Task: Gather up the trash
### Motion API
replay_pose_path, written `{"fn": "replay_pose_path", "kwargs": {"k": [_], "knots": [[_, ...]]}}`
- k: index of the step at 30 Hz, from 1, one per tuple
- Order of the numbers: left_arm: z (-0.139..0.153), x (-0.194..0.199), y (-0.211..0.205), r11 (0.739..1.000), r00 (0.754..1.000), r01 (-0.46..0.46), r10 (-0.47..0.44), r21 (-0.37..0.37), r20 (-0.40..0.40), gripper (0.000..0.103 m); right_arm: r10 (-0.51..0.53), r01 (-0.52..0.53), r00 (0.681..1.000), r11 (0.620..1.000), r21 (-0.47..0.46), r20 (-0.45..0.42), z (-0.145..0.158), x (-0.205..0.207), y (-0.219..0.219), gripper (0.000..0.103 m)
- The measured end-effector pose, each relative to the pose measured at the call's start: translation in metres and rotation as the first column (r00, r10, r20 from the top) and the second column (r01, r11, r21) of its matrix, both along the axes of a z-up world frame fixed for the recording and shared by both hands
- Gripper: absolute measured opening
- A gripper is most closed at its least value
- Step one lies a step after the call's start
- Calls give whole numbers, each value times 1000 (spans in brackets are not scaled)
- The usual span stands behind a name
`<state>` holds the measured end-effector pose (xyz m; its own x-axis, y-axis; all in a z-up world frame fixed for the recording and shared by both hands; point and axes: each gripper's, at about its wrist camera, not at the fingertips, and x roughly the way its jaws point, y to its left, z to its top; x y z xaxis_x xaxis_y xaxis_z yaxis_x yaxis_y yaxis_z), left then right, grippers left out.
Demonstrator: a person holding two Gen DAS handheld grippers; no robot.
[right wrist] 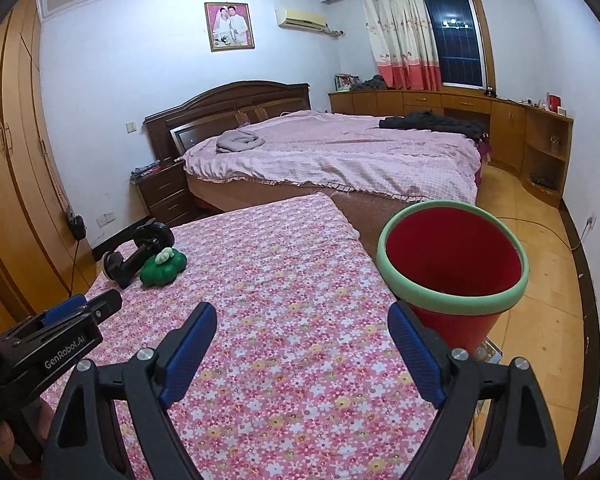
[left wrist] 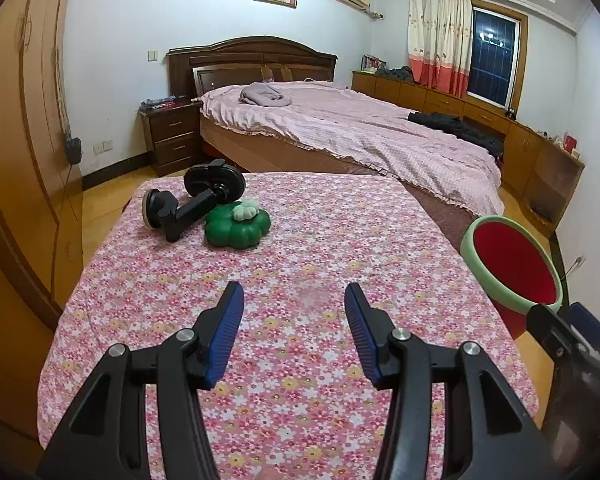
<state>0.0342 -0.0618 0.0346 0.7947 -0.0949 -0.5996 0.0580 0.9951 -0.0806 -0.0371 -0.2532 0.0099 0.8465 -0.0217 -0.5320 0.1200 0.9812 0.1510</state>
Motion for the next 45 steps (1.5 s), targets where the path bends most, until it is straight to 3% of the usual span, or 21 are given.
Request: {"fn": "replay_pose_path", "kwargs": {"k": [45], "knots": [[-4,1,-1,1000,1000,-14,14,2,-1,53,-21,21,1000,1000,-6,-14,-5,-1,-1,89]]}}
